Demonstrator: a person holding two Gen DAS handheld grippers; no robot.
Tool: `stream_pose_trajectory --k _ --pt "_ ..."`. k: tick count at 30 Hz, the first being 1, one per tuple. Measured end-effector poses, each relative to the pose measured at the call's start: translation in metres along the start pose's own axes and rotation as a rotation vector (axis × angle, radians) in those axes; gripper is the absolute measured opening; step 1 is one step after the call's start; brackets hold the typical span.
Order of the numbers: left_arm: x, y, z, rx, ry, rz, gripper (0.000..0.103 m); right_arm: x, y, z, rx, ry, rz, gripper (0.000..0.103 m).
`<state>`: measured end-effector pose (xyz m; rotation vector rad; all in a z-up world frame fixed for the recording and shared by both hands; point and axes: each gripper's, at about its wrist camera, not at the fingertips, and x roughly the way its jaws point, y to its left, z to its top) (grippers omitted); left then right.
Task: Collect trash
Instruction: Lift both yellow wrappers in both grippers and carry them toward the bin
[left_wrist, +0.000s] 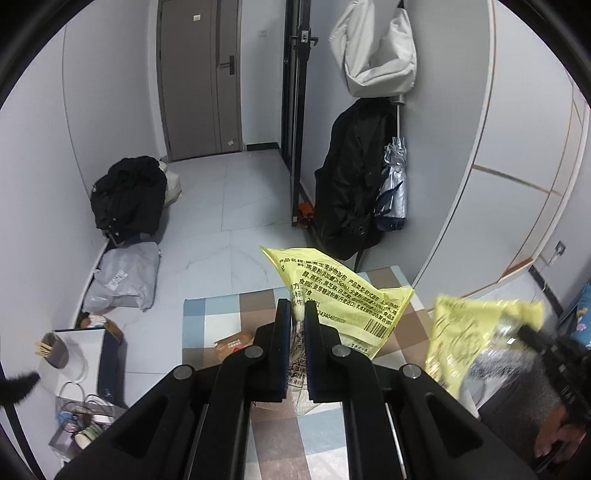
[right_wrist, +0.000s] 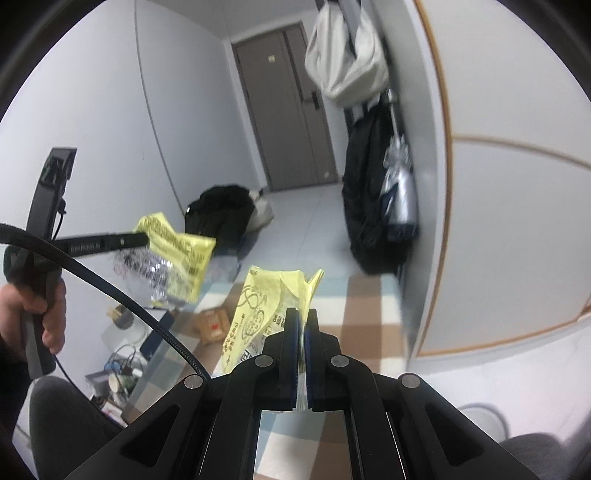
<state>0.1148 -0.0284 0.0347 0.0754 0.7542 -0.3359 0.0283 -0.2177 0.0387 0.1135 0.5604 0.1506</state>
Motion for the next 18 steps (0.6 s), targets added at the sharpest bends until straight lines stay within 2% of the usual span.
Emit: stream_pose_trajectory --k 3,7,10,14,18 --pt "-0.008 -0.009 -0.001 0.005 0.001 0.02 0.003 -0.014 -0.005 0.006 0.0 -0.014 -0.065 0.002" --pt "-0.018 -0.029 0.0 0.038 -0.022 0.001 0.003 -0.031 -0.023 0.014 0.035 -0.038 -0.095 0.002" --pt "-0.025 -0.046 0.006 0.044 -0.039 -0.059 0.003 -0.049 -0.041 0.021 0.066 -0.093 -0.085 0.002" --pt "-0.032 -0.077 0.017 0.065 -0.054 -0.138 0.003 -0.074 -0.066 0.027 0.088 -0.163 -0.122 0.002" --pt "-0.031 -0.115 0.025 0.115 -0.063 -0.183 0.003 -0.101 -0.098 0.028 0.115 -0.212 -0.189 0.002"
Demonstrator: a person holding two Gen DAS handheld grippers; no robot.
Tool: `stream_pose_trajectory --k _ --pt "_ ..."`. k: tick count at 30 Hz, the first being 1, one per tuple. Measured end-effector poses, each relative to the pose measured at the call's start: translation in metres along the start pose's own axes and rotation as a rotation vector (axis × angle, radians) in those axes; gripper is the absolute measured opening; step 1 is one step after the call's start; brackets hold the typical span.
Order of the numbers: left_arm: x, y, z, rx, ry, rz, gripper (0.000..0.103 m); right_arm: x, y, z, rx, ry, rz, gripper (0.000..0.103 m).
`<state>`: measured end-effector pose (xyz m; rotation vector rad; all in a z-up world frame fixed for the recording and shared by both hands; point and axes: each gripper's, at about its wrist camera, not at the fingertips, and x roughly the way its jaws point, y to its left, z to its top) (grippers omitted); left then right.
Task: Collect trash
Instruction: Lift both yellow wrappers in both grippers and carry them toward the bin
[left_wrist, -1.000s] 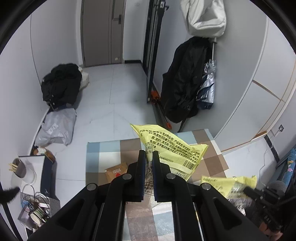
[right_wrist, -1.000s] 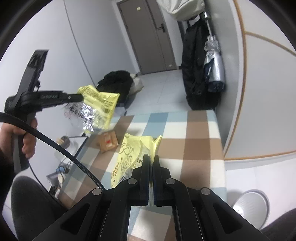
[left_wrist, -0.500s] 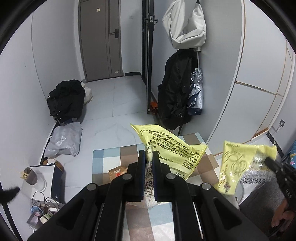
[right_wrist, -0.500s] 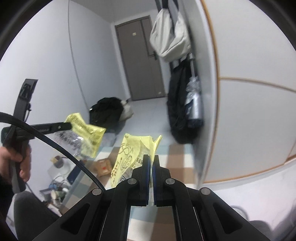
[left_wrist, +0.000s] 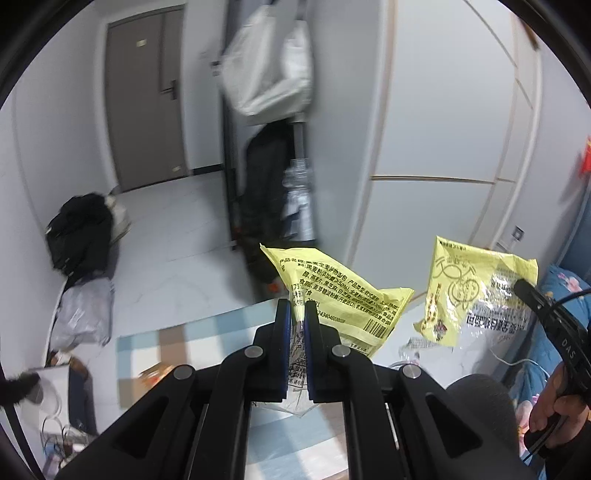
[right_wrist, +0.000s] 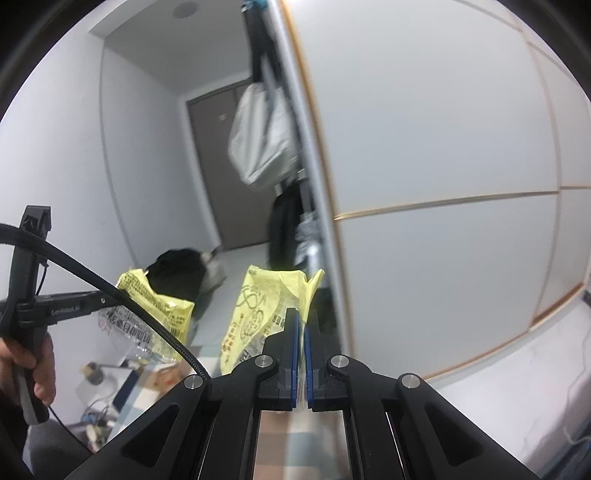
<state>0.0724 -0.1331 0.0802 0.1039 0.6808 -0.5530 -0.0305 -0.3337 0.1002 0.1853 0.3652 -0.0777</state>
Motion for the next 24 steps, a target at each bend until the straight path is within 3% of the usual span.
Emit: stream_pose_trajectory --k 11,17,24 --pt "0.056 -0.089 0.015 0.104 0.066 -0.149 0.003 -0.02 -0.097 -0.008 0.085 -0.001 -0.191 0.002" --pt "0.1 -0.132 0.006 0.176 0.135 -0.173 0.003 -0.011 -0.15 -0.033 0.153 0.072 -0.262 0.002" --pt "0.165 -0.161 -0.018 0.224 0.286 -0.197 0.003 0.012 -0.197 -0.079 0.229 0.222 -0.311 0.002"
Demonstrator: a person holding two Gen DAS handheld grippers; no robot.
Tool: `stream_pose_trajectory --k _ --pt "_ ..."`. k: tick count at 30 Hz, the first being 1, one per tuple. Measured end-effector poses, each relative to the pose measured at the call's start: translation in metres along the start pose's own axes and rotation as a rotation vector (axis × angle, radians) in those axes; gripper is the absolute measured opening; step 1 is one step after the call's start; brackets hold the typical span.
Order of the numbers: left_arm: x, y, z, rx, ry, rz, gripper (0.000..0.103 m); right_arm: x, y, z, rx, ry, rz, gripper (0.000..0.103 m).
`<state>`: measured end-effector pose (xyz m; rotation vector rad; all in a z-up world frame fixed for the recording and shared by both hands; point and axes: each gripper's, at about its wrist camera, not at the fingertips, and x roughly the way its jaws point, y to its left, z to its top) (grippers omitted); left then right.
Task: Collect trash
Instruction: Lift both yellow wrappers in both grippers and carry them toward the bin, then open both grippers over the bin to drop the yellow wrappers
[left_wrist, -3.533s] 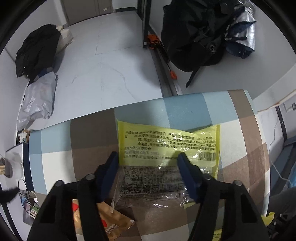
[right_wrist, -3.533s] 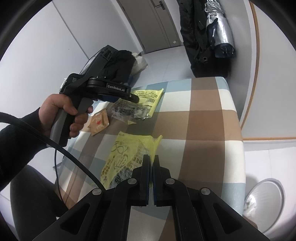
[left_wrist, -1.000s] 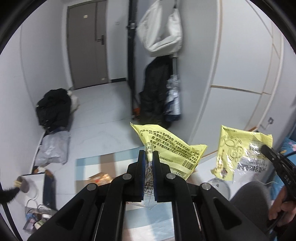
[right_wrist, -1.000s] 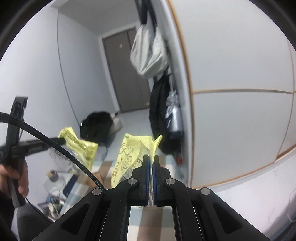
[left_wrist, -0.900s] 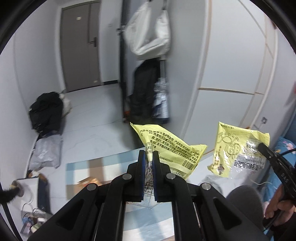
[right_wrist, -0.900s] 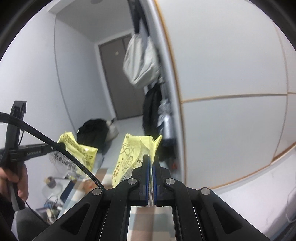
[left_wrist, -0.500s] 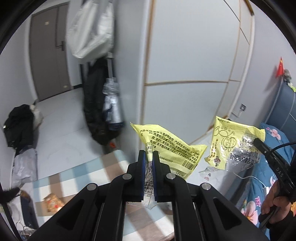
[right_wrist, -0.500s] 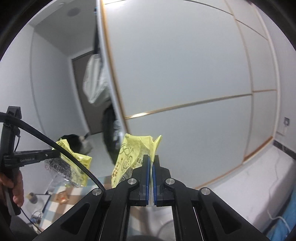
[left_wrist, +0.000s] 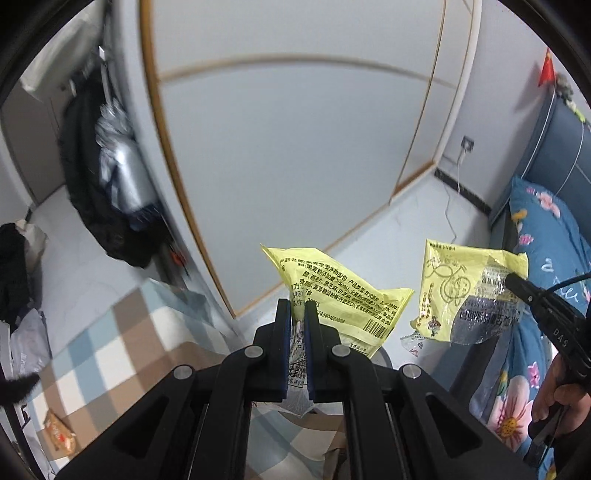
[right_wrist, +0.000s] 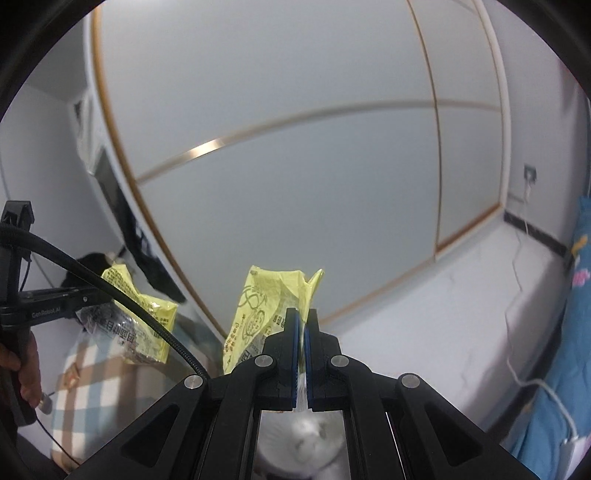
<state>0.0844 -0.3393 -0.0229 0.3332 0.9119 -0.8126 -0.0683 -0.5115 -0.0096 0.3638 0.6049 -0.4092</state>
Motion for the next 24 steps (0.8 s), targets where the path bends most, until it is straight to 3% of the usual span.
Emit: stream_pose_trajectory --k 7,24 --pt "0.056 -0.015 -0.013 0.055 0.122 0.009 0.003 0.054 -0.035 -0.038 0.08 0.168 -0.022 0.002" --pt "0.136 -0.028 -0.03 0.072 0.351 -0.037 0.003 0.151 -0.043 -0.11 0.126 0.51 -0.019 0.003"
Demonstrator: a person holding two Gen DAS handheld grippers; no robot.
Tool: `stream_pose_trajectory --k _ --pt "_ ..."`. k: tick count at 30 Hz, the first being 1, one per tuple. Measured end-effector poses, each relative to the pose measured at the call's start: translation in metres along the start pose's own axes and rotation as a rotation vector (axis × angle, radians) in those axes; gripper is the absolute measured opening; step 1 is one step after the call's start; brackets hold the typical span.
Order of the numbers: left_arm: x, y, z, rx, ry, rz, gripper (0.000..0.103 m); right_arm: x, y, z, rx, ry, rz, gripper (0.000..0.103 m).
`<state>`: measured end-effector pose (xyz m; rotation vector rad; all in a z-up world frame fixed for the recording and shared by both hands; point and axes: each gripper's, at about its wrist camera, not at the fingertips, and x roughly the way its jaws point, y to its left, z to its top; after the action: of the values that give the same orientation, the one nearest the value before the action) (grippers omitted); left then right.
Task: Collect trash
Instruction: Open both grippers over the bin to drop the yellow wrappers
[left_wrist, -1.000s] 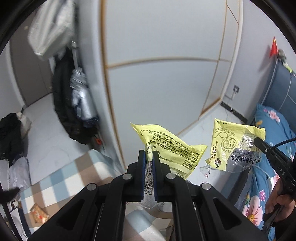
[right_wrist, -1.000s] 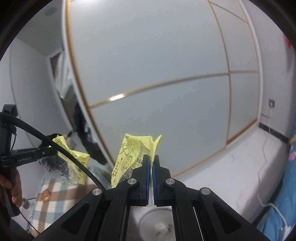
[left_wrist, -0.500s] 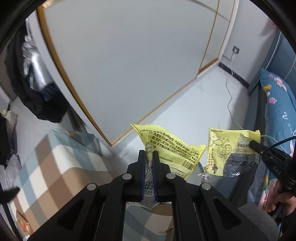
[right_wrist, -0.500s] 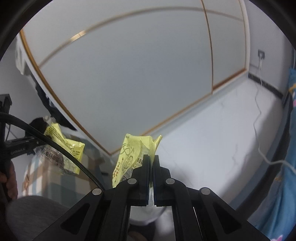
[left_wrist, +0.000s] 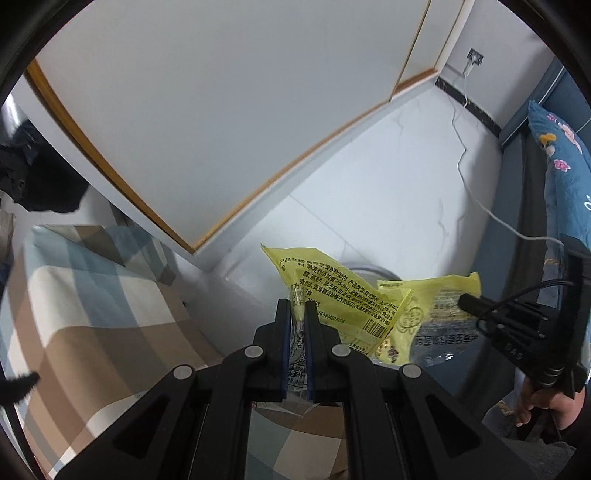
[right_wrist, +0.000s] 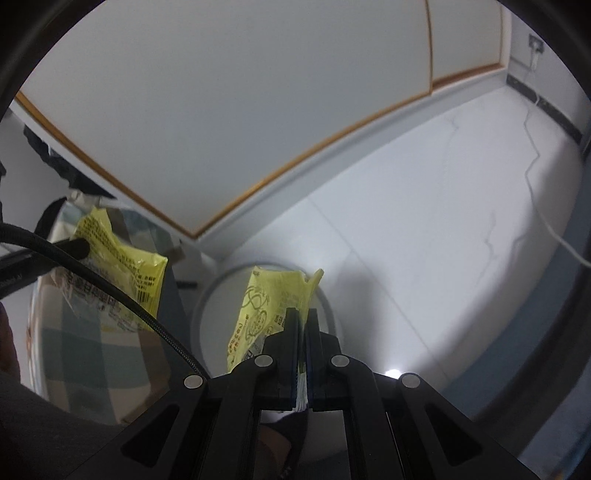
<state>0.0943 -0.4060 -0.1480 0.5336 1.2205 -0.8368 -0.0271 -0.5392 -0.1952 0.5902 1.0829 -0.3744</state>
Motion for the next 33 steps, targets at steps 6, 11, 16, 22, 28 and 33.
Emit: stream_pose_trajectory --k 6,11,16,22,28,33 --pt "0.011 -0.002 0.004 -0.01 0.046 -0.028 0.003 0.031 -0.004 0.005 0.015 0.076 0.008 0.006" --pt "0.017 -0.007 0.006 0.017 0.059 -0.024 0.003 0.05 -0.009 0.004 0.038 0.12 0.027 0.007" --pt "0.026 -0.012 0.008 0.034 0.079 -0.029 0.003 0.058 -0.008 0.001 0.052 0.153 0.043 0.021" --pt "0.039 -0.021 0.011 0.056 0.122 -0.026 0.003 0.05 -0.02 -0.002 0.096 0.165 0.058 0.03" --pt "0.054 -0.036 0.012 0.082 0.182 -0.045 0.004 0.031 -0.038 -0.008 0.143 0.142 0.052 0.035" --pt "0.072 -0.047 0.011 0.107 0.245 -0.052 0.005 0.022 -0.049 -0.009 0.197 0.106 0.03 0.045"
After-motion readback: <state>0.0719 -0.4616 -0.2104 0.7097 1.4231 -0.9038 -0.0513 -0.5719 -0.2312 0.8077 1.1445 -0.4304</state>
